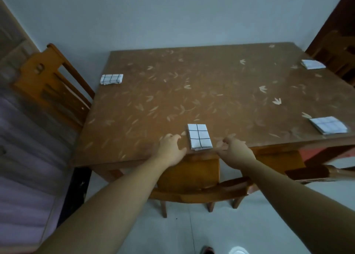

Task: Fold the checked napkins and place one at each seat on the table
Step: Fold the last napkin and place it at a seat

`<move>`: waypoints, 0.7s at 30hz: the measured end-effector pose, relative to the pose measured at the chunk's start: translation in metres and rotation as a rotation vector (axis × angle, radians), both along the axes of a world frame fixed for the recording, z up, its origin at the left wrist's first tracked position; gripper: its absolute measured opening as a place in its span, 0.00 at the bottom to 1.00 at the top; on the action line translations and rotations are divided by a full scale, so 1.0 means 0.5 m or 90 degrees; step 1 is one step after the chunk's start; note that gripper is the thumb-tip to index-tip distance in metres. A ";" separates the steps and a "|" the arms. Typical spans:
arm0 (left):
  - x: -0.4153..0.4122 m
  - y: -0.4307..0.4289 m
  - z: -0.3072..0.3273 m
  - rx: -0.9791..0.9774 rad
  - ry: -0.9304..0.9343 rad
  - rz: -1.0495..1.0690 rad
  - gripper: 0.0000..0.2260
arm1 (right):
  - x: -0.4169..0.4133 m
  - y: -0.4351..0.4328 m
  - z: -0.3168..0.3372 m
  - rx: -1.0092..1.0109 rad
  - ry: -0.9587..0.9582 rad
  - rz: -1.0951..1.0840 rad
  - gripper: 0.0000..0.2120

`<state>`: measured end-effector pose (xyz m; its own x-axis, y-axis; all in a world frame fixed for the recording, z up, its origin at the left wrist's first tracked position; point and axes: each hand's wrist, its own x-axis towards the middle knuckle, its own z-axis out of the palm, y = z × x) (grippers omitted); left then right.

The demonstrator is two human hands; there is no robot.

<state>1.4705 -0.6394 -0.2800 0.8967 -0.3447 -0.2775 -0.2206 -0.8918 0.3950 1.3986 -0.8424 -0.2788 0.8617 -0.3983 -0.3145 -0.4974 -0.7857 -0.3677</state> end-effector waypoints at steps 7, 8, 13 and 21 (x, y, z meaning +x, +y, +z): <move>0.017 -0.092 -0.115 -0.103 0.094 0.140 0.21 | 0.075 -0.040 -0.125 0.052 0.004 0.029 0.18; 0.021 -0.103 -0.125 -0.129 0.104 0.175 0.20 | 0.084 -0.045 -0.137 0.058 -0.009 0.020 0.16; 0.039 -0.130 -0.170 -0.213 0.116 0.271 0.16 | 0.106 -0.052 -0.174 0.163 -0.101 -0.050 0.12; 0.057 -0.138 -0.201 -0.269 0.152 0.335 0.12 | 0.138 -0.053 -0.202 0.198 -0.117 -0.081 0.13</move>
